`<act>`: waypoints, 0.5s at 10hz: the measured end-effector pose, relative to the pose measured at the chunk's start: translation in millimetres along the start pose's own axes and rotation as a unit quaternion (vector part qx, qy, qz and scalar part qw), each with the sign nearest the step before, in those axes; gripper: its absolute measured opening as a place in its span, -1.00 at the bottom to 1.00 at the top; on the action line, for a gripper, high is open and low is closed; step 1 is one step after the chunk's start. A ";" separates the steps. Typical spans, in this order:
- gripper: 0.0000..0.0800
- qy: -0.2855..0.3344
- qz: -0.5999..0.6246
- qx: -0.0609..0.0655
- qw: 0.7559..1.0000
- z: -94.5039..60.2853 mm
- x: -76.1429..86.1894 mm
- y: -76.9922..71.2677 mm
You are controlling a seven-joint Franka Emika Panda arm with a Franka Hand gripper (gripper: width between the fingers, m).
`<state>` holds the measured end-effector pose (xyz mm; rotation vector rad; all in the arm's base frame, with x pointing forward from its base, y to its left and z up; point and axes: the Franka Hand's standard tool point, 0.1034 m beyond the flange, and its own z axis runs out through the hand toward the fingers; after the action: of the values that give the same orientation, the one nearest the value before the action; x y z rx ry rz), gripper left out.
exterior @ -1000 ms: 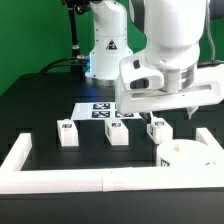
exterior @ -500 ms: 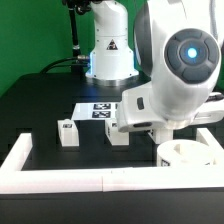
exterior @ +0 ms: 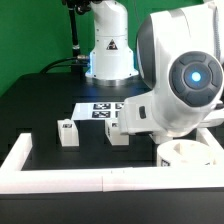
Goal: Assemble stool
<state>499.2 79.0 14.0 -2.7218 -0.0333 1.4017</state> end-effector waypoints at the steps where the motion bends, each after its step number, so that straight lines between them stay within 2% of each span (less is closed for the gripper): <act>1: 0.62 -0.011 0.001 0.001 1.000 2.5 -0.3 2.4; 3: 0.62 -0.004 0.000 0.001 1.000 1.7 2.4 1.5; 4: 0.37 -0.004 -0.001 0.001 1.000 2.0 2.4 1.5; 5: 0.37 -0.004 -0.001 0.001 1.000 2.1 2.5 1.5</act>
Offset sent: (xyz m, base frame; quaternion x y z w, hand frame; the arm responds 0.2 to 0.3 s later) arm 0.0000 0.0000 0.0000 0.0000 0.0000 0.0000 1.0000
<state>498.9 77.8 10.6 -2.7136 -0.0341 1.4127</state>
